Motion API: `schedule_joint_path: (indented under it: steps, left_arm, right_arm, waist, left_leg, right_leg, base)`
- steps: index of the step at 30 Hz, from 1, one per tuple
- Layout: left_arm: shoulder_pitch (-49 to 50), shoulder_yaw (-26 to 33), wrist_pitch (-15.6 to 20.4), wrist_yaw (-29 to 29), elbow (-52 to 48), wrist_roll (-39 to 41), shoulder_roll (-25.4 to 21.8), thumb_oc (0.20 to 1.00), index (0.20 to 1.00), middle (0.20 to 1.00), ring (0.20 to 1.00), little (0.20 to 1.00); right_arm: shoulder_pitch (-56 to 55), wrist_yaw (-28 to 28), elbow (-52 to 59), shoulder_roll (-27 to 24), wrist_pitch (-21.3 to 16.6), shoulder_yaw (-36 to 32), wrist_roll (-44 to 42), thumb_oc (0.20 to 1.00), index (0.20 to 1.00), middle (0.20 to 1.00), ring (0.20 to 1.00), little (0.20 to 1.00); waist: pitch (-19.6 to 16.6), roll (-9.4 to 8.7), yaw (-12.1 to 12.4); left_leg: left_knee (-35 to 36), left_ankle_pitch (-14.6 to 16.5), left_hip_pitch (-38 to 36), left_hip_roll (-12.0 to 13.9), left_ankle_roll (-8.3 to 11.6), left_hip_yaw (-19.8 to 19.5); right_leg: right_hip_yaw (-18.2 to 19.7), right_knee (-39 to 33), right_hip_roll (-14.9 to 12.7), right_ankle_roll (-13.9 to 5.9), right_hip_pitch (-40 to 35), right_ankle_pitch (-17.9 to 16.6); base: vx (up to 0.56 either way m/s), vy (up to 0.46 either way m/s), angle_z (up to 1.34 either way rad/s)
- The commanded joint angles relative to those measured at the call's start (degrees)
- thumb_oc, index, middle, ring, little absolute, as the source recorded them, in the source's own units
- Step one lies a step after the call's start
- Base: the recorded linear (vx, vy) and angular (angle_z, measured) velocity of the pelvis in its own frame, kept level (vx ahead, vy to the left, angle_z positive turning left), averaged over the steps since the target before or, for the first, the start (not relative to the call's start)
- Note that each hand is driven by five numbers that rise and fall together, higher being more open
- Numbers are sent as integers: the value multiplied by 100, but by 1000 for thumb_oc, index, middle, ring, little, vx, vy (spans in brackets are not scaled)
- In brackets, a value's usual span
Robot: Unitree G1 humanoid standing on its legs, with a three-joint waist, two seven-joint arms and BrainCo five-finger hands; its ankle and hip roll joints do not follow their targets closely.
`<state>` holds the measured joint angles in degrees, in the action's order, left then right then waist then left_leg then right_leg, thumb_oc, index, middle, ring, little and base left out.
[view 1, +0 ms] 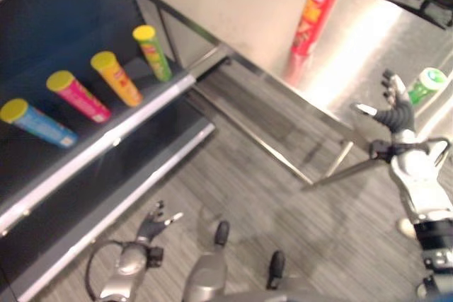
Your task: Put the goods on the table back onto the shelves and tidy them up.
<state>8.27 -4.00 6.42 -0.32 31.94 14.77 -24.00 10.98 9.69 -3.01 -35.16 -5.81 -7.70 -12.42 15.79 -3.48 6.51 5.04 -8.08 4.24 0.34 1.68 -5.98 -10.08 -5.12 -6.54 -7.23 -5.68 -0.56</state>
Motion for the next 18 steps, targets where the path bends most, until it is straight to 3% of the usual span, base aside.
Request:
schedule_joint_path:
  steps: [1,5,8,9,11,14,17,18]
  left_arm:
    - [-50,-2,191,-112,62,-168,-190,1000,1000,1000,1000,1000]
    - [-67,63,176,-94,110,-223,-124,1000,1000,1000,1000,1000]
    - [-81,102,137,-29,112,-230,-34,1000,1000,1000,1000,1000]
    - [-90,112,130,-13,101,-204,-21,1000,1000,1000,1000,1000]
    - [-98,114,143,10,90,-203,-19,1000,1000,1000,1000,1000]
    - [-24,141,133,95,16,-209,43,1000,1000,1000,1000,1000]
    - [-9,23,122,106,-71,-173,60,1000,1000,1000,1000,1000]
    - [-61,-42,138,83,-163,-142,32,1000,1000,1000,1000,1000]
  right_arm:
    - [112,-69,139,-200,-507,-279,-127,1000,1000,1000,1000,1000]
    - [-203,143,403,-59,-552,-774,110,1000,1000,1000,1000,1000]
    - [-476,482,120,116,-391,-1053,468,1000,1000,1000,1000,1000]
    - [-537,553,67,153,-339,-1095,542,1000,1000,1000,1000,1000]
    - [-574,621,22,223,-290,-1117,618,1000,1000,1000,1000,1000]
    - [-481,899,-216,197,-114,-1080,909,1000,1000,1000,1000,1000]
    - [-128,1040,-344,6,-89,-850,974,1000,1000,1000,1000,1000]
    - [44,1085,-308,-114,-115,-744,939,1000,1000,1000,1000,1000]
  waist:
    - [-540,-35,-44]
    - [-601,-41,-139]
    - [-509,6,-256]
    - [-472,40,-286]
    - [-438,70,-271]
    - [-458,79,-227]
    - [-392,109,-206]
    - [-325,135,-233]
  left_leg:
    - [-43,1027,-459,157,77,-66]
    - [-135,1112,-523,68,-48,57]
    - [-338,1250,-577,17,-197,282]
    - [-347,1324,-644,48,-219,324]
    - [-366,1361,-679,81,-225,404]
    - [-369,1513,-839,129,-171,737]
    - [-351,1580,-963,261,-111,791]
    - [-302,1619,-1131,420,-19,786]
  right_leg:
    - [109,115,-378,-493,70,93]
    - [321,277,-488,-557,228,-12]
    - [581,832,-615,-656,536,-264]
    - [609,970,-607,-665,567,-198]
    - [556,1043,-647,-668,617,-181]
    - [6,585,-875,-705,664,-445]
    - [24,286,-811,-745,1090,-660]
    - [65,256,-682,-761,1389,-651]
  base:
    - [-5,74,-11]
    - [-63,124,-22]
    - [-69,120,-53]
    - [-25,45,-56]
    - [-6,13,-32]
    - [49,-55,-62]
    - [133,-165,-97]
    - [261,-243,-66]
